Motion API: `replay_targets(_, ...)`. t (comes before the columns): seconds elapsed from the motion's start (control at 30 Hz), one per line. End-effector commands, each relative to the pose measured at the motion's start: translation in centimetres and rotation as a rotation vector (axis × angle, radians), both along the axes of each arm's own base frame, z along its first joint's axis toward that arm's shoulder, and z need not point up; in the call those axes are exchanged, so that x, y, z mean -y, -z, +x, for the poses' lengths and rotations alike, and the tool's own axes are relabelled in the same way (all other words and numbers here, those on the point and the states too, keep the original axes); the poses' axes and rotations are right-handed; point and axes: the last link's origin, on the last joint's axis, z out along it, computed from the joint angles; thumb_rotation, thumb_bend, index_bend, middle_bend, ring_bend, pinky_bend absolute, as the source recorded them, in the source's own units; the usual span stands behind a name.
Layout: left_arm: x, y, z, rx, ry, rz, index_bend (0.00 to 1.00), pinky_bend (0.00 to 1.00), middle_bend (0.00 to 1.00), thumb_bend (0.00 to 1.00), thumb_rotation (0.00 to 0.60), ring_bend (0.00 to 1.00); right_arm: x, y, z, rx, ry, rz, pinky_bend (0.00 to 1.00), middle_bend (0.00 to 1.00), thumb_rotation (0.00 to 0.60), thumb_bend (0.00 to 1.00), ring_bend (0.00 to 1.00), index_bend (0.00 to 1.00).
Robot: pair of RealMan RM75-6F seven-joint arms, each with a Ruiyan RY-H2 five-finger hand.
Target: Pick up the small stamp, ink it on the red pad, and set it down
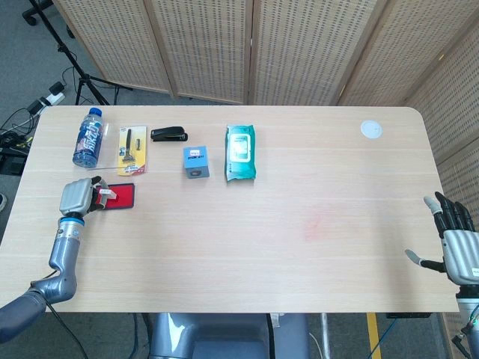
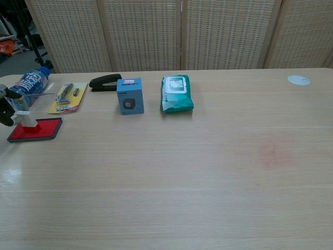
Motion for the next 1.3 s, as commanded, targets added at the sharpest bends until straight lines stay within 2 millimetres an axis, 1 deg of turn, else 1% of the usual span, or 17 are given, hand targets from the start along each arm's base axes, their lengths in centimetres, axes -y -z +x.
replay_targets(0.03,0.0,0.0,0.1,-0.005,0.002,-0.002,0.58,1.0,0.98,0.56,0.6,1.0,0.0,-0.1,0.0,0.002,0.001,-0.002,0.0,0.0,0.6,0.0,0.0,0.0)
replay_targets(0.67,0.1,0.6,-0.5,-0.012,-0.027,-0.017,0.58,1.0,0.98,0.56,0.6,1.0,0.0,-0.1,0.0,0.005,0.001,-0.002,0.0,0.0,0.6,0.0,0.0,0.0)
replay_targets(1.3,0.2,1.3,-0.4,-0.017,-0.027,-0.029,0.59,1.0,0.98,0.56,0.6,1.0,0.0,-0.2,0.0,0.011,0.0,-0.002,0.0,0.0,0.6,0.0,0.0,0.0)
